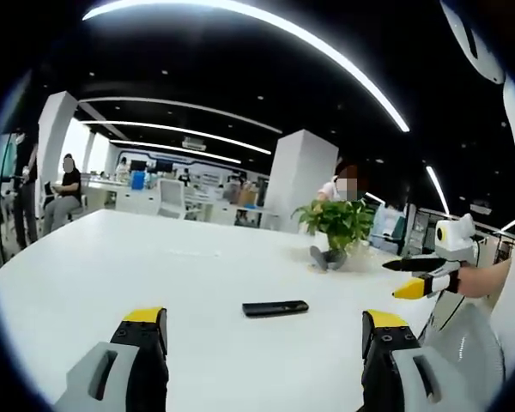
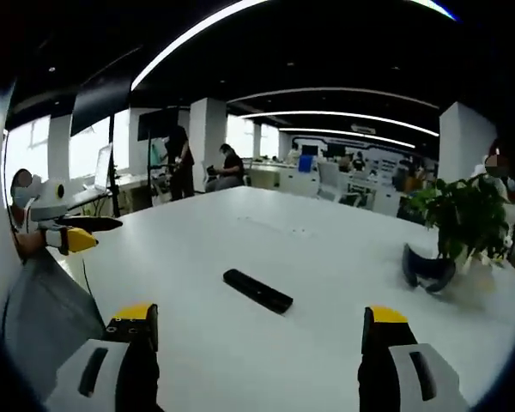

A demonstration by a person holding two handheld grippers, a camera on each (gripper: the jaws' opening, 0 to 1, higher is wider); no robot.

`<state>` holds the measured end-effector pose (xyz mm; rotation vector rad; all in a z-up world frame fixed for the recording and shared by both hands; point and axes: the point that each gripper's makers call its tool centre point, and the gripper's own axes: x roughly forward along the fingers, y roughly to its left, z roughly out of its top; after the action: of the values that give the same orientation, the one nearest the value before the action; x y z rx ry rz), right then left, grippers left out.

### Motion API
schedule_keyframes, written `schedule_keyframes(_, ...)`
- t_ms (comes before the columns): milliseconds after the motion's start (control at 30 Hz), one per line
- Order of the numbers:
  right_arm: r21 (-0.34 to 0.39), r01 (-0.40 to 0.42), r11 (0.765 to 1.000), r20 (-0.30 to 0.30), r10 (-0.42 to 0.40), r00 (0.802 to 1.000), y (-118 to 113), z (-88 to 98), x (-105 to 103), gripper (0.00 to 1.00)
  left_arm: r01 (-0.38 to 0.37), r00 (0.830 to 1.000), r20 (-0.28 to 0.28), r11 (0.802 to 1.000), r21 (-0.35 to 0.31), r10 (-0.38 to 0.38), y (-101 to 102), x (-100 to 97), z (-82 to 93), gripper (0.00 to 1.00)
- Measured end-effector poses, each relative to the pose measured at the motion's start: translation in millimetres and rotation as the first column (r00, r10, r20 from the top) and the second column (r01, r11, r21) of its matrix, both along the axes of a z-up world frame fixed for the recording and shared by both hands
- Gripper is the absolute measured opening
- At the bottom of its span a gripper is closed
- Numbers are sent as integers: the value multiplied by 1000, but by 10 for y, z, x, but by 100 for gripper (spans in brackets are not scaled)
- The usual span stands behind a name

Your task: Press the specified remote control buttons in sequence, fully releasing each button before pressing the next.

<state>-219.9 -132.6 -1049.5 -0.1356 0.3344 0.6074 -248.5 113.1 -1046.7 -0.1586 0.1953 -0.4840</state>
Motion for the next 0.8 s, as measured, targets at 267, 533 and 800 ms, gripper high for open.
schedule_keyframes(267,54,27,998,-29,-26,999,-6,-165,-47,99,-19,1000,0,1000,14,19,37,14,-5,97)
schedule_keyframes(533,27,38,999,-36,-37,999,-55,-219,-48,99,-38,999,-2,999,28,38,80,28,-18,97)
schedule_keyframes(800,34,55,998,-42,-53,998,-90,-230,-51,99,-49,999,-1,998,48,49,99,35,-32,97)
